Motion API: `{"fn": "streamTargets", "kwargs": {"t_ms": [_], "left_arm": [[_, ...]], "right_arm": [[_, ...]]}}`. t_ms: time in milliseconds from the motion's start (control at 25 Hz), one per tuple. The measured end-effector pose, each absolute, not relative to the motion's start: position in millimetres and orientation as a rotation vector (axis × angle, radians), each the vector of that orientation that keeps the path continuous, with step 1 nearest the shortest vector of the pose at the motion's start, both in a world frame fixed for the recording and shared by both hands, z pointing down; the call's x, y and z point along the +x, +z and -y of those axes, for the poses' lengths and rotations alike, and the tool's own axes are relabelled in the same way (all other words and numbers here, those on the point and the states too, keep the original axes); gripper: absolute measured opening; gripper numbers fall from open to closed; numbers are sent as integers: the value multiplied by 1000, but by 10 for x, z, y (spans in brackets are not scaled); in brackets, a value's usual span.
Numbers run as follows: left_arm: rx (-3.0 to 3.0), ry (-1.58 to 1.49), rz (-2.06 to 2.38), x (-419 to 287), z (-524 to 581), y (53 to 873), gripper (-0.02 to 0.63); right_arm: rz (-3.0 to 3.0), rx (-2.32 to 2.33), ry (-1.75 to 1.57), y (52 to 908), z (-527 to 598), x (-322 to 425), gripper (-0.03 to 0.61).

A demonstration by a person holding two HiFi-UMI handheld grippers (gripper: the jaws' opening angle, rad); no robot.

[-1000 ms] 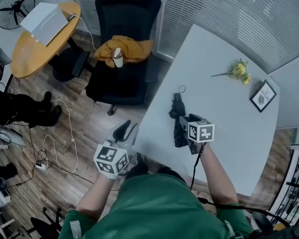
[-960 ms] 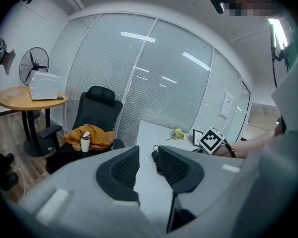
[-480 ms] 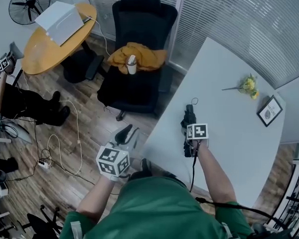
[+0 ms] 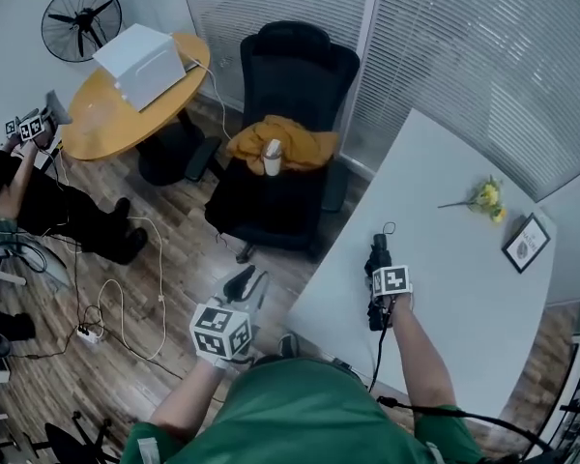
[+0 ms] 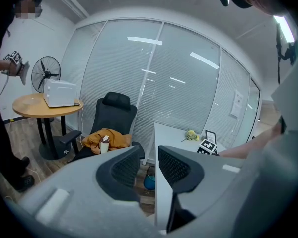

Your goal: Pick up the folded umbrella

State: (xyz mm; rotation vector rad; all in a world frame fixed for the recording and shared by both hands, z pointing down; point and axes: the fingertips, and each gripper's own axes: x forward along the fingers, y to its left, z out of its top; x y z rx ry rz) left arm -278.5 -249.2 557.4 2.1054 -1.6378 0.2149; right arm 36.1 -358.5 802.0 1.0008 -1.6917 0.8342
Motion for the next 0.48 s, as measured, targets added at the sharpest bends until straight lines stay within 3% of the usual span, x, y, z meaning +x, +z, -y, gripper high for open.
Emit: {"fn": "streamTargets", "kwargs": {"t_ms": [480], "left_arm": [[2093,195,1629,-2632,2250,5593,127]], "right_arm": [[1873,1004,1001,7881,3457,473,269]]}}
